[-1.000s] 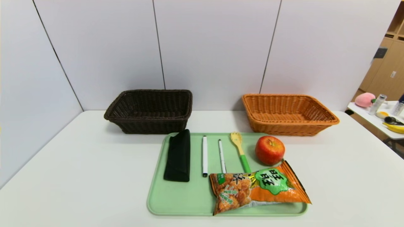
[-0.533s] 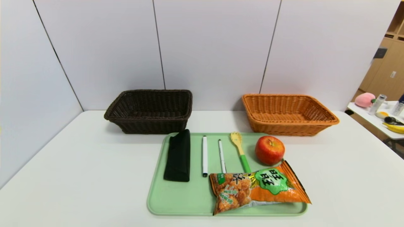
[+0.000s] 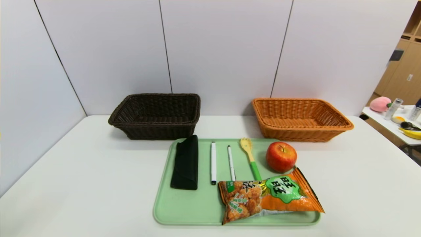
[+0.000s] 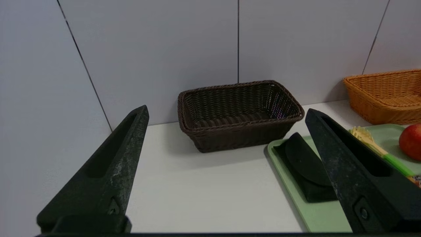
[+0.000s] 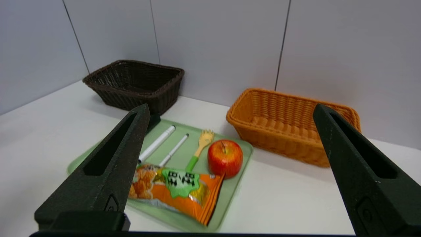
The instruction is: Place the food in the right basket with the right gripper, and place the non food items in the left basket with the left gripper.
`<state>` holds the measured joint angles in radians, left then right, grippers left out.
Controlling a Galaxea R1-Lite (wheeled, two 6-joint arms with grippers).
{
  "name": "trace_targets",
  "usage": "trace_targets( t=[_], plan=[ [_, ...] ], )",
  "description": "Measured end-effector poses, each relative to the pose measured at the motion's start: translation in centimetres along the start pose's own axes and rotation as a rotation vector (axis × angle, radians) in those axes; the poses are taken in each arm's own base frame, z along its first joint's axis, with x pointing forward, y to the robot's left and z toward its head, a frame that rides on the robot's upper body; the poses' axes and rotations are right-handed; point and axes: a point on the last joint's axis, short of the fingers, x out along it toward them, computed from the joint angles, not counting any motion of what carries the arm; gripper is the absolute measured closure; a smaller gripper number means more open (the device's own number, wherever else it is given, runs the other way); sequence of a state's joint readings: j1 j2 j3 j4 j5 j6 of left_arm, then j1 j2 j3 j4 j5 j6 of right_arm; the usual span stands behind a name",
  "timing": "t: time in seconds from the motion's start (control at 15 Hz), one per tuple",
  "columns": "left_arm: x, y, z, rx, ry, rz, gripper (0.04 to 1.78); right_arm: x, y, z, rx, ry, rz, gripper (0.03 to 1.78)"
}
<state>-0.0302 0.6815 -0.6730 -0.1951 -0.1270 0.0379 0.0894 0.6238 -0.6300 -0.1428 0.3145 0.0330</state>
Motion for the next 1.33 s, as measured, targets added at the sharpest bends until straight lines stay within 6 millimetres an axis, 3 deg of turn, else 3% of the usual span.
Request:
trace_targets(
  t=[0.13,0.33,0.6,0.8,1.07,1.33],
  plan=[
    [3.8,0.5,0.6,-0.005,0.02,-0.003,0.13,4.1,-1.1,2.3,0.0,-0.005,0.045,0.1],
    [8.3,1.0,0.3,-0.006,0.06,-0.007,0.13,10.1,-2.7,4.1,0.003,0.025,0.146,0.1],
    [11.3,1.4,-1.0,-0.007,0.127,-0.011,0.13,16.9,-4.5,5.1,-0.094,0.147,0.241,0.1],
    [12.1,1.4,-1.6,0.036,0.155,-0.016,0.13,19.4,-4.6,5.1,-0.229,0.352,0.34,0.1],
    [12.3,1.5,-2.0,0.097,0.171,-0.023,0.13,21.6,-3.3,6.2,-0.369,0.584,0.442,0.1],
    [12.3,1.5,-2.3,0.139,0.185,-0.028,0.13,23.4,-1.5,3.2,-0.588,0.871,0.555,0.1]
  ],
)
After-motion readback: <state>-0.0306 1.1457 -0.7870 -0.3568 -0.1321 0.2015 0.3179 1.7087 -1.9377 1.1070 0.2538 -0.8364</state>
